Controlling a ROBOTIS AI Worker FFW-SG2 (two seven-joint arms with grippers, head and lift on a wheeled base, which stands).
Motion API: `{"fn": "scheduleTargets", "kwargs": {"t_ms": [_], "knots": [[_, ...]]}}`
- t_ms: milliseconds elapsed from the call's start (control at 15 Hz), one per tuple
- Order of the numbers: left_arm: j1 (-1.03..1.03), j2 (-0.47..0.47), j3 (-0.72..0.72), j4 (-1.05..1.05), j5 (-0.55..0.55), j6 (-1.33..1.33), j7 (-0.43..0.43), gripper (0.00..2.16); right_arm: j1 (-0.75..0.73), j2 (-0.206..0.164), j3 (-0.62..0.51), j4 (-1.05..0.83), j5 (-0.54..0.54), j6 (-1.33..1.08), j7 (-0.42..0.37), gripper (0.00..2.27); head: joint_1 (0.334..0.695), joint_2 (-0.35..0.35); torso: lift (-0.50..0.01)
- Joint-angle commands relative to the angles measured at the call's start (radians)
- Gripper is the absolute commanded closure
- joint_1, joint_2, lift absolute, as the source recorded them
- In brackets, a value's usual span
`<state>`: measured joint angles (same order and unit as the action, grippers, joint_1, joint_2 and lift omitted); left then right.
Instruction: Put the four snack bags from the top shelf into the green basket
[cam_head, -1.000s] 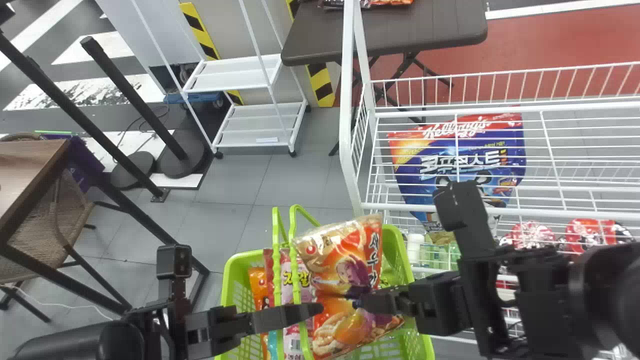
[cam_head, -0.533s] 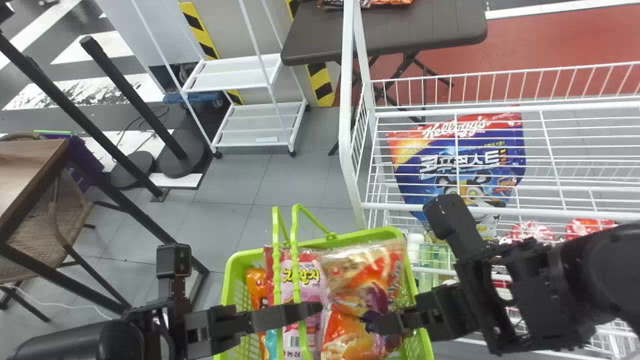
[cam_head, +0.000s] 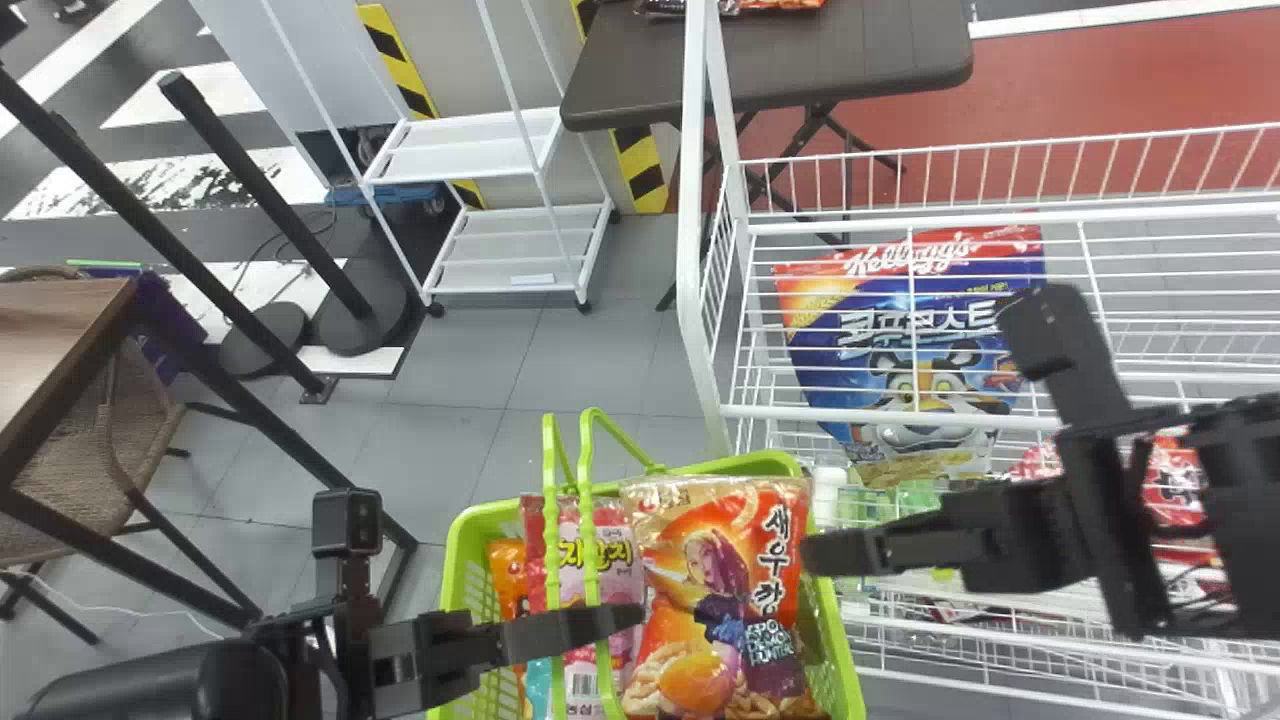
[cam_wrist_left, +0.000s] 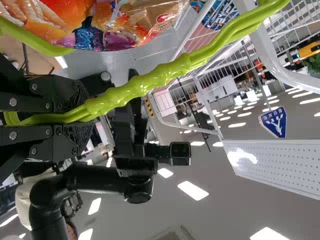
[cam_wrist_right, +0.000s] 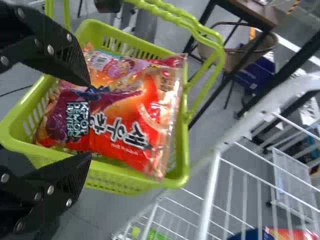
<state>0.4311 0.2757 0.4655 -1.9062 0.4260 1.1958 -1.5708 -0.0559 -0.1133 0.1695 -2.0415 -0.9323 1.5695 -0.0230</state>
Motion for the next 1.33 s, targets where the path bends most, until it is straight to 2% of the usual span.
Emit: {"fn": "scheduleTargets", "kwargs": {"t_ms": [0, 133, 333, 400, 533, 800, 1000, 1267], "knots": [[0.006, 0.003, 0.007, -0.001, 0.007, -0.003, -0.010, 2.15, 0.064, -0.009, -0.022, -0.098, 0.201, -0.107, 0.045, 0.04, 0.695, 0.350, 0.000], [0.008, 0.008, 0.010, -0.001, 0.014, -0.003, -0.010, 2.15, 0.103, -0.029, -0.016, -0.115, 0.365, -0.309, 0.097, 0.04, 0.695, 0.350, 0.000], [0.011, 0.011, 0.012, -0.001, 0.017, 0.000, -0.010, 2.15, 0.202, -0.068, 0.011, -0.141, 0.645, -0.766, 0.103, 0.04, 0.695, 0.334, 0.000], [0.011, 0.011, 0.012, -0.001, 0.017, 0.000, -0.010, 2.15, 0.238, -0.068, 0.008, -0.141, 0.745, -0.904, 0.112, 0.04, 0.695, 0.269, 0.000], [0.012, 0.013, 0.016, -0.001, 0.022, 0.000, -0.010, 2.15, 0.286, -0.071, -0.027, -0.143, 0.839, -1.003, 0.130, 0.04, 0.695, 0.208, 0.000], [0.011, 0.013, 0.016, -0.002, 0.025, 0.000, -0.010, 2.15, 0.353, -0.068, -0.096, -0.109, 0.883, -1.082, 0.129, 0.04, 0.695, 0.116, 0.000], [0.006, 0.013, 0.015, -0.004, 0.023, 0.003, -0.010, 2.15, 0.387, -0.066, -0.125, -0.066, 0.873, -1.199, 0.132, 0.04, 0.695, 0.082, 0.000], [0.011, 0.008, 0.016, -0.004, 0.025, 0.003, -0.010, 2.15, 0.465, -0.052, -0.185, 0.015, 0.857, -1.487, 0.169, 0.04, 0.695, 0.053, 0.000]]}}
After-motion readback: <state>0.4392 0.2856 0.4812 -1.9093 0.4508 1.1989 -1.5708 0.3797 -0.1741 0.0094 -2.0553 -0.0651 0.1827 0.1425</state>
